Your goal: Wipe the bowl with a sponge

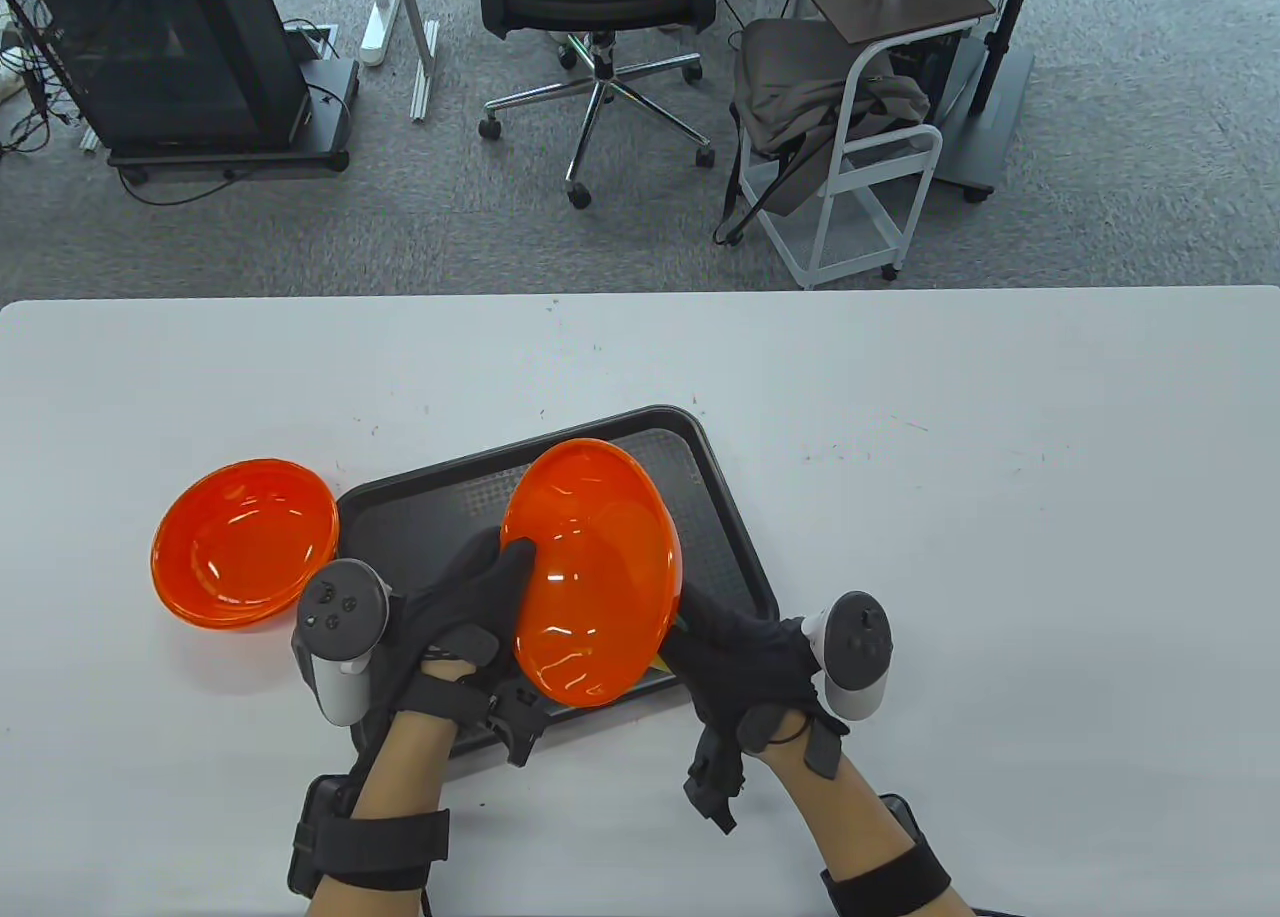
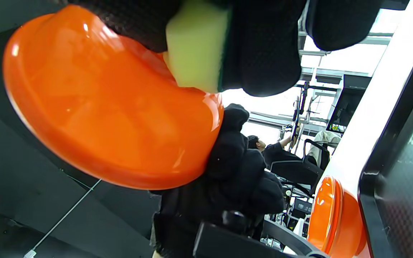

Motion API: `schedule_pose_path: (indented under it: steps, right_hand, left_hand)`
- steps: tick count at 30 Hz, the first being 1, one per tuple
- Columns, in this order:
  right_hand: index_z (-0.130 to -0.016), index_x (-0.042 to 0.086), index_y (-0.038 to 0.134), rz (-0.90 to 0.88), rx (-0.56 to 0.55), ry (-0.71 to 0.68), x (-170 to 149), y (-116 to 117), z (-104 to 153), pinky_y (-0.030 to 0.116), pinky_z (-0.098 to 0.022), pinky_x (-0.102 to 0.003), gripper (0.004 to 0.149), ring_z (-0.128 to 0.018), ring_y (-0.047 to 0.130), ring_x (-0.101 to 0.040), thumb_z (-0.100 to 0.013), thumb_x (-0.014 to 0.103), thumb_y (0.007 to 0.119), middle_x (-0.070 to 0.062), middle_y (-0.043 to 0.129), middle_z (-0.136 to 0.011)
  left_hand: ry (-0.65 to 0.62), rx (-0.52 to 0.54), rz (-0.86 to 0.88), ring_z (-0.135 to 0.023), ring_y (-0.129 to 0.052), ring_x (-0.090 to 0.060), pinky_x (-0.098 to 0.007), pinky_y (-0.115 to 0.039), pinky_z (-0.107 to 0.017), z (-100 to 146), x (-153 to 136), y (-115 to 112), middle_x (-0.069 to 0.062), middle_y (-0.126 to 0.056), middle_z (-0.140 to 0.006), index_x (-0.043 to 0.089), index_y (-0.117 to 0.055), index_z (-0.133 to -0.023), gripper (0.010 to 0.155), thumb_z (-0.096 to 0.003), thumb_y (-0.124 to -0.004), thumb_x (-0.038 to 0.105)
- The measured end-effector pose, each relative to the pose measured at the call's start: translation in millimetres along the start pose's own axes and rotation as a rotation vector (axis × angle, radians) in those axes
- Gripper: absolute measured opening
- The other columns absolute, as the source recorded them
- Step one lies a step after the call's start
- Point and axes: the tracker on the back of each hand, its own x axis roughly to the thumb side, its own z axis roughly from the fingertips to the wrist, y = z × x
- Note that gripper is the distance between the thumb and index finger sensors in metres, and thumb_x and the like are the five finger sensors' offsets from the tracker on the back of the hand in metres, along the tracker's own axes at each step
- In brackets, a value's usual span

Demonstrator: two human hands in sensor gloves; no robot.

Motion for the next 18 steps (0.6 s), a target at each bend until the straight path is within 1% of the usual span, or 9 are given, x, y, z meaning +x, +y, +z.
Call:
schedule_pose_path:
  steps: [3, 6, 8, 12, 16, 18]
  right_hand:
    - [-0.097, 0.008, 0.057, -0.027, 0.001, -0.007, 2, -2, 0, 0.066, -0.056, -0.066, 0.050, -0.072, 0.090, -0.041, -0.056, 0.030, 0.072, -0.024, 0.083, -0.090]
    - [-0.098, 0.009, 0.057, -0.074, -0.029, -0.025, 5, -5, 0, 0.067, -0.056, -0.066, 0.050, -0.072, 0.091, -0.040, -0.056, 0.031, 0.073, -0.023, 0.083, -0.090]
    - [-0.098, 0.009, 0.057, -0.101, -0.065, -0.039, 6, -8, 1, 0.067, -0.056, -0.066, 0.050, -0.072, 0.091, -0.040, -0.056, 0.031, 0.072, -0.023, 0.083, -0.090]
    - [-0.098, 0.010, 0.056, -0.100, -0.106, -0.049, 6, -13, 2, 0.067, -0.056, -0.066, 0.050, -0.073, 0.091, -0.040, -0.056, 0.031, 0.072, -0.023, 0.083, -0.090]
    - [-0.098, 0.010, 0.056, -0.094, -0.137, -0.051, 6, -14, 3, 0.067, -0.056, -0.066, 0.050, -0.073, 0.090, -0.040, -0.056, 0.031, 0.072, -0.022, 0.082, -0.091]
    - [-0.099, 0.010, 0.055, -0.075, -0.144, -0.049, 6, -14, 3, 0.067, -0.056, -0.066, 0.050, -0.073, 0.090, -0.040, -0.056, 0.031, 0.072, -0.022, 0.082, -0.091]
  left_hand:
    - [0.024, 0.015, 0.014, 0.011, -0.092, -0.001, -0.027, -0.092, 0.001, -1, -6, 6, 0.010, -0.098, -0.026, 0.008, -0.080, -0.081, 0.052, -0.0536, -0.075, 0.052]
    - [0.035, 0.014, 0.015, 0.011, -0.092, -0.001, -0.027, -0.092, 0.001, -1, -7, 8, 0.010, -0.098, -0.026, 0.008, -0.080, -0.081, 0.052, -0.0536, -0.075, 0.052]
    - [0.049, -0.004, 0.007, 0.010, -0.092, -0.001, -0.027, -0.092, 0.001, -1, -8, 8, 0.010, -0.098, -0.026, 0.008, -0.080, -0.081, 0.052, -0.0536, -0.075, 0.052]
    - [0.056, -0.031, 0.002, 0.011, -0.092, -0.001, -0.027, -0.092, 0.002, -1, -8, 2, 0.010, -0.098, -0.026, 0.008, -0.080, -0.081, 0.052, -0.0536, -0.075, 0.052]
    - [0.047, -0.087, 0.010, 0.010, -0.092, -0.001, -0.027, -0.092, 0.001, -2, -5, -7, 0.010, -0.098, -0.027, 0.008, -0.079, -0.081, 0.052, -0.0538, -0.075, 0.052]
    - [0.035, -0.129, 0.026, 0.010, -0.093, -0.001, -0.027, -0.092, 0.001, -1, -2, -15, 0.010, -0.098, -0.027, 0.008, -0.079, -0.081, 0.052, -0.0539, -0.075, 0.052]
